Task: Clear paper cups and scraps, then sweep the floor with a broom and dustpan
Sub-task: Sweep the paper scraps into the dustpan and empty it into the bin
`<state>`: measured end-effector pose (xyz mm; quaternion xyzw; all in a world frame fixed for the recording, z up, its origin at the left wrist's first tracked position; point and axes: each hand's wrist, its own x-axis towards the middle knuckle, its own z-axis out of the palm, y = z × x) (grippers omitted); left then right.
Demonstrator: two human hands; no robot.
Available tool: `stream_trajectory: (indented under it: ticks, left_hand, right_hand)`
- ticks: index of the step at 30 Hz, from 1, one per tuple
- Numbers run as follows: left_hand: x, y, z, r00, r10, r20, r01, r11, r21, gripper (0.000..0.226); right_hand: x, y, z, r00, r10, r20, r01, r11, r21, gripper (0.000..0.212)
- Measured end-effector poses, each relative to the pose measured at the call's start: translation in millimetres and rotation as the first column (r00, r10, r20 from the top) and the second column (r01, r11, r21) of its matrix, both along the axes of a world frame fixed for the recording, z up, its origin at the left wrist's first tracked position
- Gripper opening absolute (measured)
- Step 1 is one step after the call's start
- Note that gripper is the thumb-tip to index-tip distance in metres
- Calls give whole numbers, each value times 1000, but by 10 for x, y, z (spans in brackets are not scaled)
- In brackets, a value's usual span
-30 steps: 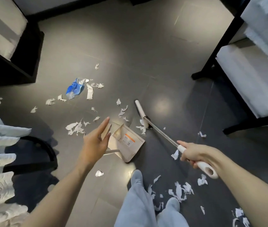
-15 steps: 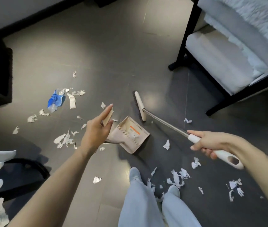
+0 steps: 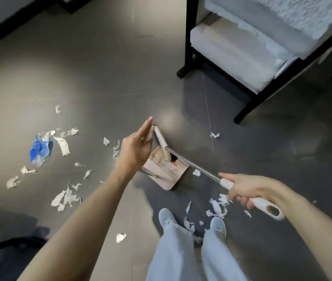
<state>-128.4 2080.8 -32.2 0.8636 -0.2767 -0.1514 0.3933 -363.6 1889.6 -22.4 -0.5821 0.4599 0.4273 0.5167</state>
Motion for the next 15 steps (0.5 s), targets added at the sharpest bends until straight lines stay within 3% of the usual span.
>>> stream_trajectory:
  ticks: [7,12,15]
  left_hand:
    - [-102,51,-5,991,-114,-69,117,992,41,58]
    - [-362,27,41,957,-278,84,268,956,117,55]
    - [-532,59,73,958,-282,58,275,956,105,59]
  right_hand:
    - [-490,-244,348,993,-110,41,113,991,-70,82]
    - [-816,-508,432,972,-214,96,228,957,-177,81]
    - [-985,-806,328,954,-280,110,298,928,-222,82]
